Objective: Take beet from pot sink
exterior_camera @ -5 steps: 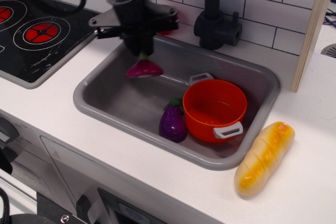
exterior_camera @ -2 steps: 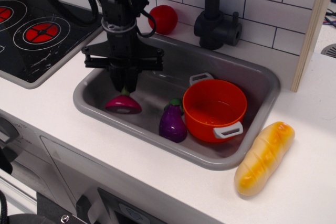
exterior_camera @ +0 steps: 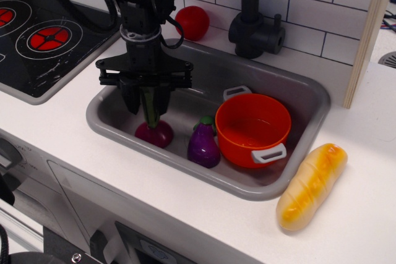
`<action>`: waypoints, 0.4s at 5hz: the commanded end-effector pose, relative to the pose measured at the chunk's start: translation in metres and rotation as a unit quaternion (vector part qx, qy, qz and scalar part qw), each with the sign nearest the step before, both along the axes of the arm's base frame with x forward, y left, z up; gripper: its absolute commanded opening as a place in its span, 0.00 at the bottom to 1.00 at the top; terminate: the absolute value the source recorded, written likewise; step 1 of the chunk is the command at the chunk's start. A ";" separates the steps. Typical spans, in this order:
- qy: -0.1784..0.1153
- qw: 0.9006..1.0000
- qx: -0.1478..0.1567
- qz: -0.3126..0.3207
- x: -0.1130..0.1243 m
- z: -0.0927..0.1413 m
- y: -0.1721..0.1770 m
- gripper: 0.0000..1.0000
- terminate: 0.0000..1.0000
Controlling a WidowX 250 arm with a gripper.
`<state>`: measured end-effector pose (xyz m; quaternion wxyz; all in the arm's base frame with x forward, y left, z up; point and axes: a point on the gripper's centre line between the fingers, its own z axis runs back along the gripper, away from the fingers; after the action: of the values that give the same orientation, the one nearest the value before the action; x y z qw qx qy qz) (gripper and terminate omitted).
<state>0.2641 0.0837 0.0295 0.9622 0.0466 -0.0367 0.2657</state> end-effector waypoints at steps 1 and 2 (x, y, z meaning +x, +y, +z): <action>-0.041 0.999 0.012 0.010 0.011 0.035 0.000 1.00 0.00; -0.066 0.998 0.013 0.006 0.009 0.056 -0.005 1.00 0.00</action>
<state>0.2659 0.0755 0.0658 0.9573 0.0430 -0.0757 0.2758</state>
